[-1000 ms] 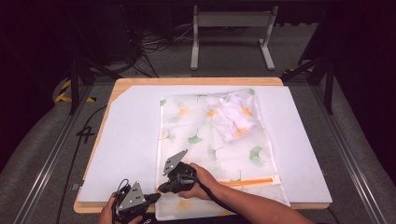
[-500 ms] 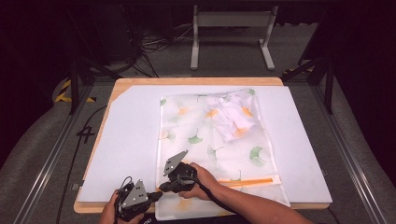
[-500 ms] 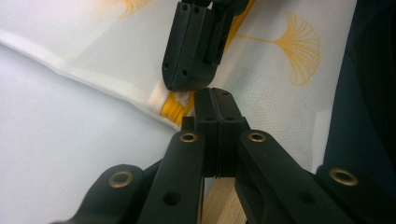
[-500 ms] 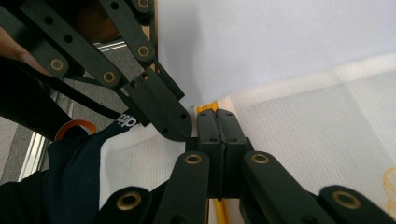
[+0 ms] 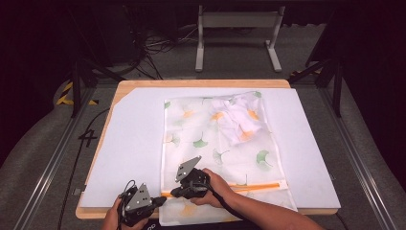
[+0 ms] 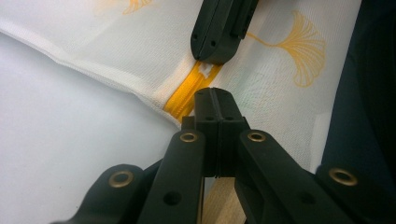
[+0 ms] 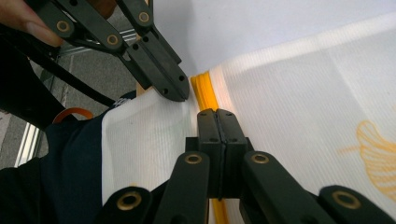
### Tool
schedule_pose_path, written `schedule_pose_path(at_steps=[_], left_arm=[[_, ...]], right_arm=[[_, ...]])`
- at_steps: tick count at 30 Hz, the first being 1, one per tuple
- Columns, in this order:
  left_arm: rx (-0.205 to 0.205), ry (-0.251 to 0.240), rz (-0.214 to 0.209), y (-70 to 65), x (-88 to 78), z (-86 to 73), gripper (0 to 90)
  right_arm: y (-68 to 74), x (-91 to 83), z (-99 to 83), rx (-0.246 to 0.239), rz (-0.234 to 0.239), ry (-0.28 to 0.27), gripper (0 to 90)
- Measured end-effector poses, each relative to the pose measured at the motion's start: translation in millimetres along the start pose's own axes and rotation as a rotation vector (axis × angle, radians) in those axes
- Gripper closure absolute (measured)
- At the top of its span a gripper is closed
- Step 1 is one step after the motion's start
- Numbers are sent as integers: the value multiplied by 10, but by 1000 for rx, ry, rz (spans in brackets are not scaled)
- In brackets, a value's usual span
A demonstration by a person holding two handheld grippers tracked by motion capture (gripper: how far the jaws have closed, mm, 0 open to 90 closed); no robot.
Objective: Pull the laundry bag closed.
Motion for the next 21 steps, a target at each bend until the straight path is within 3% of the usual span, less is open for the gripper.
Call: schedule_pose_path(at_steps=[21], left_arm=[[7,17,2,0,-3,4,900]], right_arm=[[-87,-233,-216,-16,-57,33,900]])
Point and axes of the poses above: each handheld gripper's, and its own axes: x roughly forward along the jaws, z roughly out of its top, y roughly to its left, the point moved 7 cm from there along x, roughly forward along the jaws, and after that the axes turned 14 degrees about -z, right-handed, at the moved point
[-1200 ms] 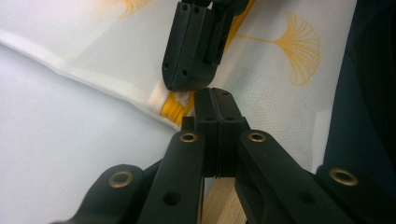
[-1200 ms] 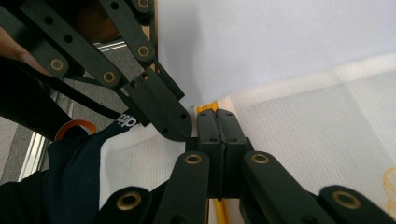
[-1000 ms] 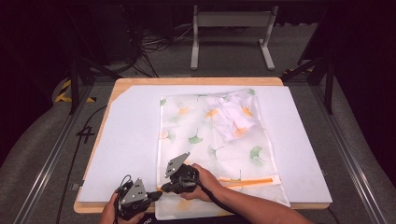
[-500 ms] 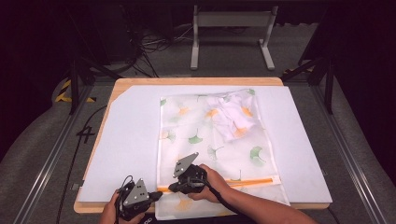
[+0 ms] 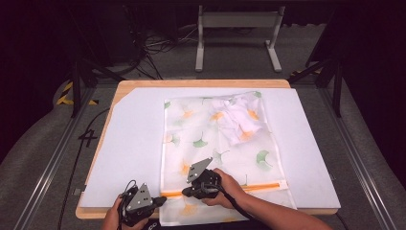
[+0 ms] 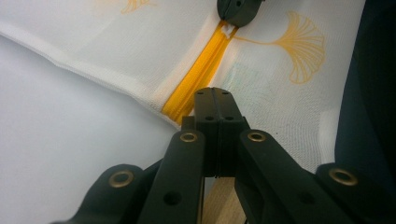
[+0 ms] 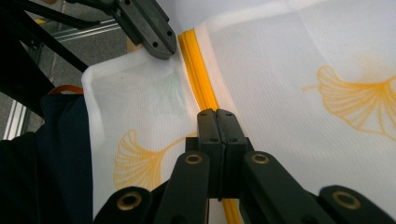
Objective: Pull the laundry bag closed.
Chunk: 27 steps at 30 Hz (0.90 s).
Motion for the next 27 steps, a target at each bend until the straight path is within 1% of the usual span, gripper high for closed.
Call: schedule_pose_path(at_steps=[1,4,9,15,19,27], left_arm=[[0,-1,-1,1,0,-1,900],[1,0,0,0,0,0,900],[5,2,-1,0,0,0,900],[3,1,-4,3,-1,-1,900],[3,-2,-6,5,-2,-2,900],[1,-4,-7,5,0,-1,900]], right_arm=[[-26,-34,-39,1,-1,2,900],[-44,-57,-61,9,-5,2,900],[-103,-135,-147,20,-16,10,900],[-169,-219,-246,45,-29,14,900],[-198,-253,-286,43,-36,16,900],[-285,-374,-427,62,-63,19,900]])
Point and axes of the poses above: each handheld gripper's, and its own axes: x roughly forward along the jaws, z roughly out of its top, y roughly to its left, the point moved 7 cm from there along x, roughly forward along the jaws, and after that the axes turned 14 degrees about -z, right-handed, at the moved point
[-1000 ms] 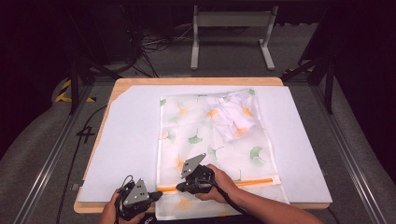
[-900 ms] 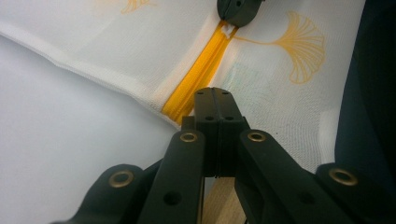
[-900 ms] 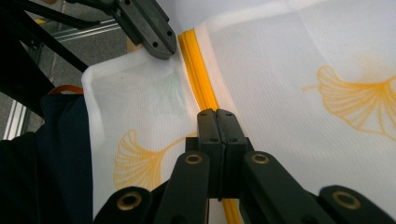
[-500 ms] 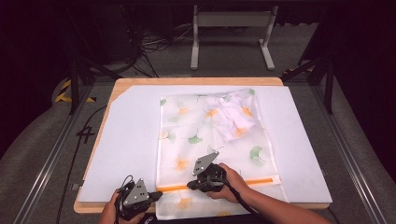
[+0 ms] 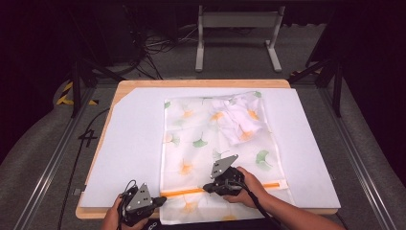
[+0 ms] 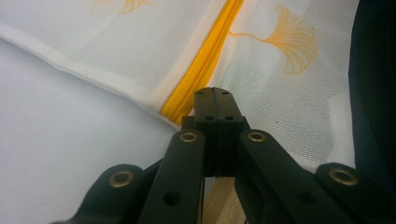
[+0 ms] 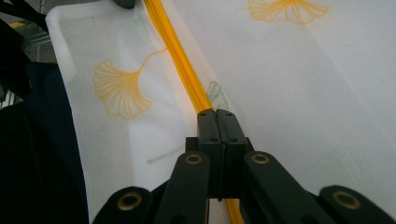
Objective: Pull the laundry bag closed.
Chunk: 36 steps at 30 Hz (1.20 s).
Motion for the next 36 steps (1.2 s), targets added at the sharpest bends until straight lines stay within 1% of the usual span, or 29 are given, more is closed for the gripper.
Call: schedule_pose_path(at_steps=[5,6,9,10,25,27,31,36], left_arm=[[0,-1,-1,0,0,-1,900],[0,-1,-1,0,0,-1,900],[-1,-2,-3,2,-1,-1,900],[-1,-1,-4,2,-2,-2,900],[-2,-2,-6,3,-1,-2,900],[-1,-1,-4,3,-2,-2,900],[-3,-3,-5,4,-2,-2,900],[-4,-3,-8,6,-3,-2,900]], right_arm=[[-59,-77,-93,7,-16,5,900],[-84,-106,-131,19,-23,4,900],[-104,-134,-168,26,-26,6,900],[-130,-166,-208,36,-31,5,900],[-221,-323,-404,78,-47,10,900],[-233,-345,-431,77,-52,11,900],[-262,-390,-484,90,-63,14,900],[-326,-461,-572,101,-78,14,900]])
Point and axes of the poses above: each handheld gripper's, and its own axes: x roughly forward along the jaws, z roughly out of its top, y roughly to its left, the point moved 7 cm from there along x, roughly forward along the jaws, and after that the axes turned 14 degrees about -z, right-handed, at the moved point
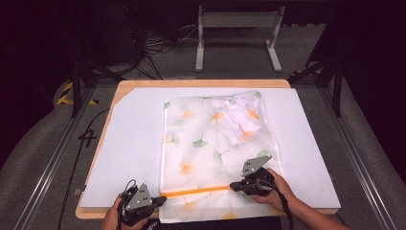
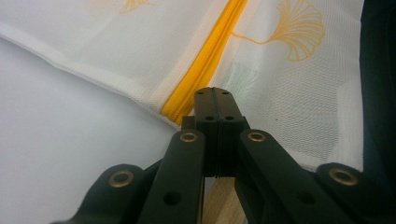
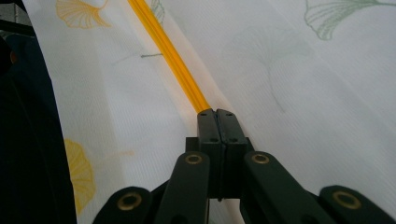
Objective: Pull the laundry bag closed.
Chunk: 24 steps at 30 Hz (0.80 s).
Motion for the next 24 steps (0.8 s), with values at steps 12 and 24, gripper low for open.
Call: schedule_pose_path(at_steps=[12,24], left_arm=[[1,-2,-6,6,-3,-2,900],[6,4,-20,15,-5,2,900]], right_arm=[[-168,-187,-213,43,-47,3,900],[-309,-318,-385,84,-84,3,900]])
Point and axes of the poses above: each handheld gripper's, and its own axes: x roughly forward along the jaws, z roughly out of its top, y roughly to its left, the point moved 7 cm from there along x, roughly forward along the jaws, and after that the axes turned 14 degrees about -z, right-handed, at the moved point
